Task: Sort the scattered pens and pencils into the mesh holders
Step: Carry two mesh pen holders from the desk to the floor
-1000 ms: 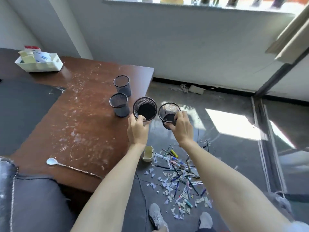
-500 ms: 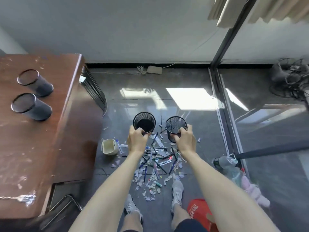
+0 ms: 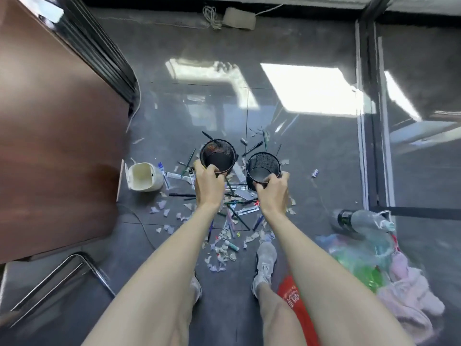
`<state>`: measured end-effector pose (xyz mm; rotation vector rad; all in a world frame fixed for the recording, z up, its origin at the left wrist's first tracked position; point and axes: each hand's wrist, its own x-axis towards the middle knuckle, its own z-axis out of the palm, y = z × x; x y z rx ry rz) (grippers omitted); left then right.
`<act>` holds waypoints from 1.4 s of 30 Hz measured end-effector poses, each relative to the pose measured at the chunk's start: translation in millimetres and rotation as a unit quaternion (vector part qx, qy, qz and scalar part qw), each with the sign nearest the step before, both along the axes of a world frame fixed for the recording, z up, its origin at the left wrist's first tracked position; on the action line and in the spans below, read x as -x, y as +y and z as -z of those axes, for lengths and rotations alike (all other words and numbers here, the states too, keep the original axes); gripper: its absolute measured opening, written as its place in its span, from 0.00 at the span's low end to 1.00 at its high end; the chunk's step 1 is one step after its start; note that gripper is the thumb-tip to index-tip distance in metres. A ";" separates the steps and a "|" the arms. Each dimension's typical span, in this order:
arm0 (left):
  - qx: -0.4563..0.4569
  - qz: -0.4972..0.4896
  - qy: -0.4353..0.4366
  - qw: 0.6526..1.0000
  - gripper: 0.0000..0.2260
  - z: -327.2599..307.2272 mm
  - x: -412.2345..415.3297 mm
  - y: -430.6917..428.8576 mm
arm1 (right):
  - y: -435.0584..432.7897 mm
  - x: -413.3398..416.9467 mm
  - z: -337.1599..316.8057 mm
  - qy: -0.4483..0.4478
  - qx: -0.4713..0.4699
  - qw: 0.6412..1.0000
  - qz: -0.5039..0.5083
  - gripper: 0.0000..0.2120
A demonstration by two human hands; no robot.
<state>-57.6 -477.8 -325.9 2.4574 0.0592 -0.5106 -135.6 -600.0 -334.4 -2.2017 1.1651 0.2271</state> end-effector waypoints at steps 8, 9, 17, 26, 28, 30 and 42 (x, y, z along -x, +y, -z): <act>-0.017 -0.089 -0.041 0.995 0.06 161.0 -77.9 72.9 | 57.3 -92.3 159.4 -0.031 -0.028 0.996 -0.075 0.07; -0.014 -0.100 -0.046 0.994 0.06 183.3 -89.9 81.8 | 64.5 -107.5 179.7 -0.042 -0.034 0.995 -0.087 0.06; -0.011 -0.086 -0.098 0.991 0.06 330.1 -179.5 123.7 | 95.1 -225.9 320.4 -0.130 -0.030 0.983 -0.124 0.05; 0.069 0.028 -0.142 0.987 0.05 411.7 -197.1 -15.7 | -47.8 -217.6 393.9 -0.159 0.091 0.982 -0.046 0.07; 0.095 0.057 -0.147 0.983 0.06 419.7 -191.1 -57.5 | -85.6 -204.8 399.6 -0.170 0.115 0.979 -0.018 0.07; 0.124 0.095 -0.143 0.977 0.06 429.7 -178.7 -102.2 | -127.4 -184.9 403.7 -0.160 0.141 0.977 0.017 0.06; 0.220 0.232 -0.042 0.946 0.09 447.4 -91.9 -248.8 | -258.3 -81.7 426.9 -0.097 0.148 0.963 0.204 0.07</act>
